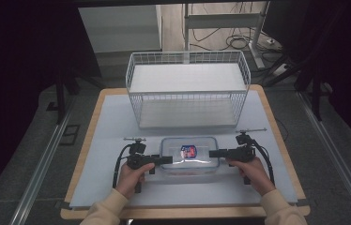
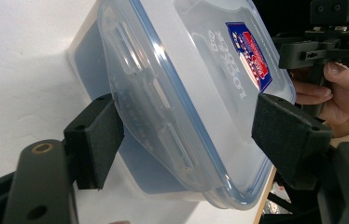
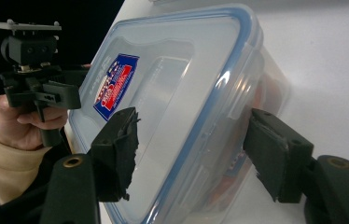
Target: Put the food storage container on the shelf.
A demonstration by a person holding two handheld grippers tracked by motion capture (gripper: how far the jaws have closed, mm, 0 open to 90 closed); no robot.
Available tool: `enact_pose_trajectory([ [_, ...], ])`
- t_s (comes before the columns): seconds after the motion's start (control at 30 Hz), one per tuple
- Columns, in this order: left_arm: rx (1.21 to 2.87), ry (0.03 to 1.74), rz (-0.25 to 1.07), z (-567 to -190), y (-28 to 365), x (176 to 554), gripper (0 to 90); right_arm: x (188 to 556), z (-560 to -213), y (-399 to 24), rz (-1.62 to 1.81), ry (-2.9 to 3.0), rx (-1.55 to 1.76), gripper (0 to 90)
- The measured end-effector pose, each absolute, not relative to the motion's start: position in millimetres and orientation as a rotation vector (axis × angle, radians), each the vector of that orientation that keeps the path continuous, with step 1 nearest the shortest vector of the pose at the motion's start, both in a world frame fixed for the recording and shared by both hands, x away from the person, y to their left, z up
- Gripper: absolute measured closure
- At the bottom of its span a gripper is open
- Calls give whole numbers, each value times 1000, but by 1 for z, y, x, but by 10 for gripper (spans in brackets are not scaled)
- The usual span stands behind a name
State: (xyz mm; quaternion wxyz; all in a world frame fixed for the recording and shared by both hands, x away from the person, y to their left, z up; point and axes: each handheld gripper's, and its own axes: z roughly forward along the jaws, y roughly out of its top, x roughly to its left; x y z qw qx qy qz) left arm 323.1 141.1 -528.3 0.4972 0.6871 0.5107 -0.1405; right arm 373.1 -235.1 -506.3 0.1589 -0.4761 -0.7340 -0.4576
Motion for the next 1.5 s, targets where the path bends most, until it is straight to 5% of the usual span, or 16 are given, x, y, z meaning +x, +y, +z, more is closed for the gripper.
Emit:
enact_pose_trajectory([
  [0.4,1654,1196,-293,-524,146,311,346,362,-503,-243,-1375,-2067,-1350,484],
  [1.5,1683,1126,-144,-510,146,283,469,326,-492,-244,-1538,-2173,-1300,537],
])
